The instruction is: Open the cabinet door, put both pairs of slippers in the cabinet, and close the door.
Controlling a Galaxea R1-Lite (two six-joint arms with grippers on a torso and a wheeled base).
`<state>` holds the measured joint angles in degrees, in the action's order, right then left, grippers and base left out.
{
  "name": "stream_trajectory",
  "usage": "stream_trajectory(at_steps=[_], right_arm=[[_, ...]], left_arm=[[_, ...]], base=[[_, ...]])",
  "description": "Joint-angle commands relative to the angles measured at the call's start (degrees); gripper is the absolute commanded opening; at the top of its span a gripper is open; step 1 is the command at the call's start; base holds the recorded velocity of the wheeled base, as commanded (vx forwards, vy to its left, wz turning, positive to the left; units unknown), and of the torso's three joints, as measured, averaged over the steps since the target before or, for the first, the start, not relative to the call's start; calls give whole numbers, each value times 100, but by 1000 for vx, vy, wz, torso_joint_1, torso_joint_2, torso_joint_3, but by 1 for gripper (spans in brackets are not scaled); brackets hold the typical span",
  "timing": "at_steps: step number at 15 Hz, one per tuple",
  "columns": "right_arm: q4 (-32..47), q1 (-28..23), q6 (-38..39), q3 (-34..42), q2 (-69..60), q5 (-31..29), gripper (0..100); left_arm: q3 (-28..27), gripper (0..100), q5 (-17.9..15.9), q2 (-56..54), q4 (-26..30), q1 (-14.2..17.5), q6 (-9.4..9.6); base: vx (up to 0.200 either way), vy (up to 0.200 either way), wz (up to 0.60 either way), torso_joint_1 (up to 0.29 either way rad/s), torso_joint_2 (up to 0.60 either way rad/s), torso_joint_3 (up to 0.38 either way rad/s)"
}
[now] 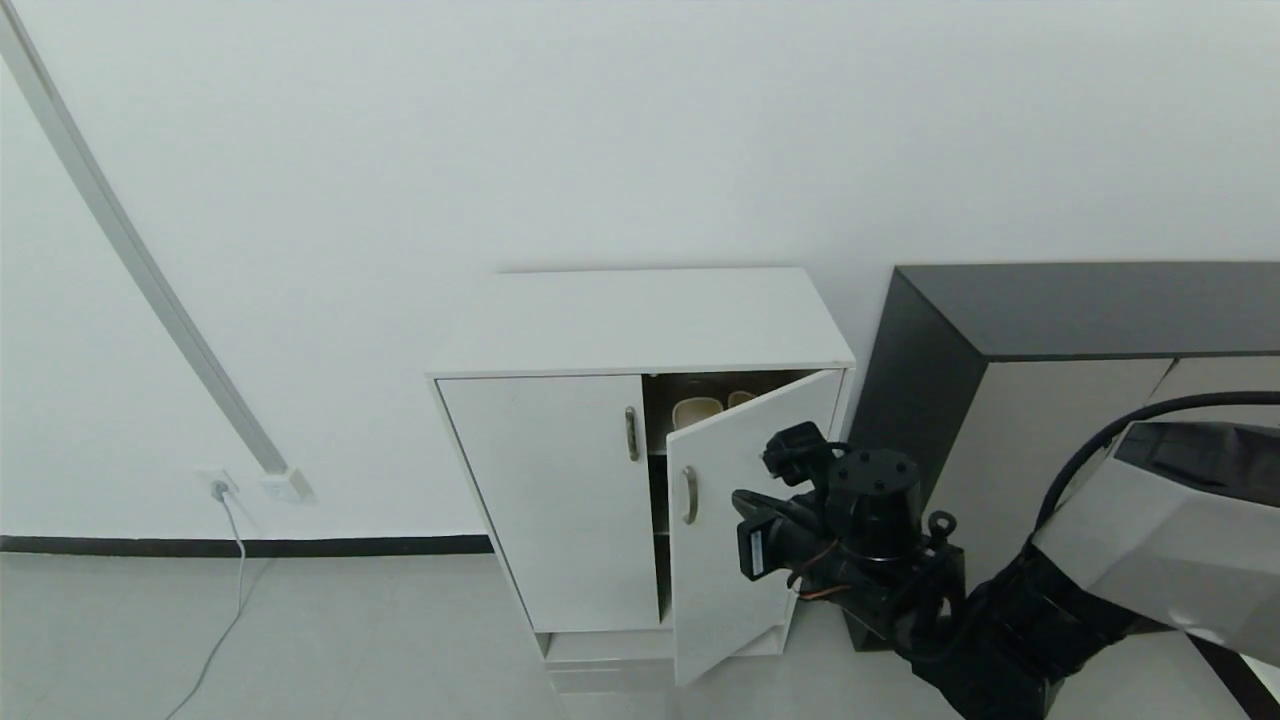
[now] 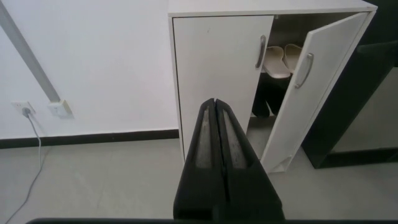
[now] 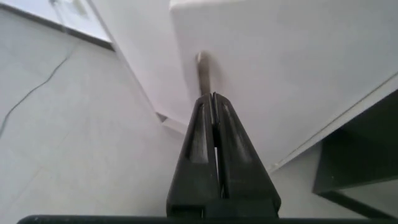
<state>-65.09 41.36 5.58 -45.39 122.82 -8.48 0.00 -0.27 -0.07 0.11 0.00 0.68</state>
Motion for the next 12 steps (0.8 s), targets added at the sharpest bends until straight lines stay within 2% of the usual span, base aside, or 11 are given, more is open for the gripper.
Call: stream_trajectory(at_steps=[1,8,12], right_arm=[[-215,-23,-5,293,-118,163,0],[-514,30,-5,619,-127,391,0],[-611,56,-5,750,-188,506,0]], left_arm=[[0,0,0,7,-2,0,2],[0,0,-8,7,7,0,2],[0,0,-8,7,7,0,2]], base=[[0,0,0,0,0,0],[0,0,0,0,0,0],[200,0,0,1,2,2]])
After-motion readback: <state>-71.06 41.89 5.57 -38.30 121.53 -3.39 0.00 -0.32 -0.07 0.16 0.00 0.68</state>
